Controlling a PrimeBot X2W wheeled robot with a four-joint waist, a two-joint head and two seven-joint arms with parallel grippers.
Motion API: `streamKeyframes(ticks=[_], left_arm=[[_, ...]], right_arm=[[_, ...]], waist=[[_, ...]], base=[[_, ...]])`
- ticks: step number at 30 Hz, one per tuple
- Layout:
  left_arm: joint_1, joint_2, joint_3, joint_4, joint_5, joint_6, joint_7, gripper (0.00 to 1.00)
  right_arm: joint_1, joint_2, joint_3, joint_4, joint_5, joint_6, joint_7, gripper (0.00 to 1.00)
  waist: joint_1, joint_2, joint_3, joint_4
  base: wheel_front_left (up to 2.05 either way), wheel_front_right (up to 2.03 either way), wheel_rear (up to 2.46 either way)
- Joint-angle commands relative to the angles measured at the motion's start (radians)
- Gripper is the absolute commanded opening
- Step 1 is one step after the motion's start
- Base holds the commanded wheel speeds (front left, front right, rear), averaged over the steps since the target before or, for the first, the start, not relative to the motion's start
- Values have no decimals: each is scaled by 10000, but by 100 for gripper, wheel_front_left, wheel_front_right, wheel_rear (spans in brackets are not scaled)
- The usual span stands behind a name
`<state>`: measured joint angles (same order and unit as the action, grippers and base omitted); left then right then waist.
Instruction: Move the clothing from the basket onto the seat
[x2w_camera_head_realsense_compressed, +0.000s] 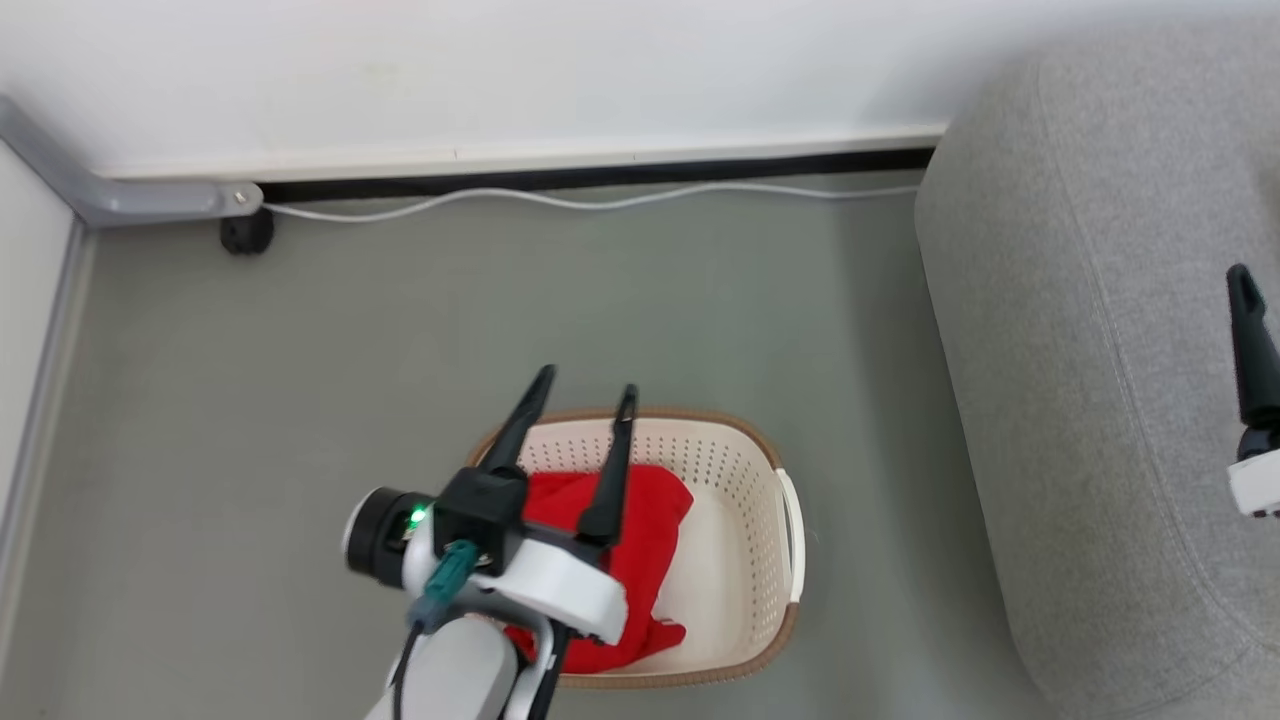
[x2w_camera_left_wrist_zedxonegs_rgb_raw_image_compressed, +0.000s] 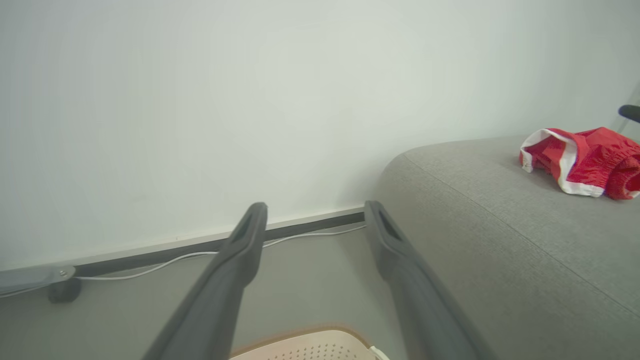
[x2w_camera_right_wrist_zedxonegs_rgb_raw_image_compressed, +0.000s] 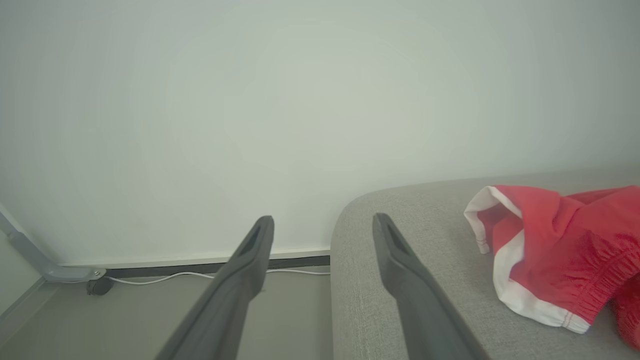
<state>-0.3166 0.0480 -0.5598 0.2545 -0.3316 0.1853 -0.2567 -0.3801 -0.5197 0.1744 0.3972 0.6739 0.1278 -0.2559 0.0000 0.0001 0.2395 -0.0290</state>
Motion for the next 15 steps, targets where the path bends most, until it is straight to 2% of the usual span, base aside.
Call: streamKeyframes(ticks=[1, 6, 15], left_arm=[[146, 22, 598, -366, 233, -28, -51, 100], [1115, 22, 2199, -763, 912, -91, -51, 100], [2300, 53, 3920, -1018, 1772, -432, -51, 100]], right_arm=[[287, -182, 90, -337, -128, 29, -59, 100], [772, 287, 164, -916, -591, 29, -59, 100], [1485, 940, 321, -1540, -1029, 29, -59, 100]], waist=[[0, -1, -418, 210], [0, -1, -987, 372], [0, -1, -1733, 456]], base=[[0, 0, 0], [0, 0, 0], [0, 0, 0]])
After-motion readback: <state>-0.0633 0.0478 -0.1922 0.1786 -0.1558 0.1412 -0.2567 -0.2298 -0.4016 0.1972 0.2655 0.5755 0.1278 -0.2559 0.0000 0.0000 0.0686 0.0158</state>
